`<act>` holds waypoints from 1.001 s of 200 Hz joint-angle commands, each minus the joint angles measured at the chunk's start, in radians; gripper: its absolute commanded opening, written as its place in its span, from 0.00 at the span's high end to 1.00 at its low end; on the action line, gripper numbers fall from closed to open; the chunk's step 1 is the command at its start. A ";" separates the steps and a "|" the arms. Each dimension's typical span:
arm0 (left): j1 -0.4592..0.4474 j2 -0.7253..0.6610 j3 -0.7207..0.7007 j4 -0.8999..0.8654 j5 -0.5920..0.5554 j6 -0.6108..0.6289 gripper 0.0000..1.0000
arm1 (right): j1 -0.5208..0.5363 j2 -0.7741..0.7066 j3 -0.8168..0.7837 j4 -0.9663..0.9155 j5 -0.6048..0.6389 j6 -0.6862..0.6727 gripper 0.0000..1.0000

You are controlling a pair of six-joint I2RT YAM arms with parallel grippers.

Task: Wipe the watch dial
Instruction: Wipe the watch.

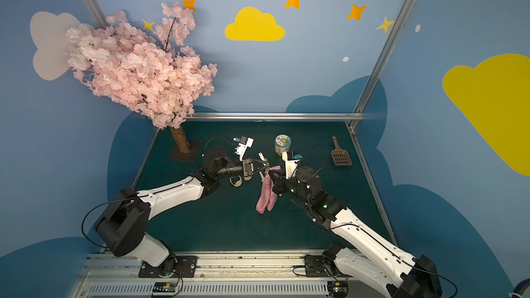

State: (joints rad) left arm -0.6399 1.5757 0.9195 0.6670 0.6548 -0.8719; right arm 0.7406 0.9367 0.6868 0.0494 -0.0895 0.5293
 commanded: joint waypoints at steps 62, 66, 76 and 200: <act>-0.007 -0.030 -0.011 0.014 0.014 0.008 0.97 | 0.000 0.029 0.065 -0.147 0.163 0.022 1.00; -0.007 -0.032 -0.011 0.013 0.013 0.009 0.97 | 0.000 0.026 0.061 -0.135 0.151 0.017 1.00; -0.007 -0.034 -0.014 0.009 0.009 0.010 0.97 | -0.001 0.015 0.044 -0.072 0.090 -0.003 1.00; -0.004 -0.047 -0.003 -0.038 0.023 0.022 0.97 | 0.000 -0.023 -0.038 0.085 -0.015 -0.031 1.00</act>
State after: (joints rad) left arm -0.6426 1.5570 0.9195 0.6449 0.6556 -0.8677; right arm 0.7414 0.9413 0.6838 -0.0154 0.0036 0.5198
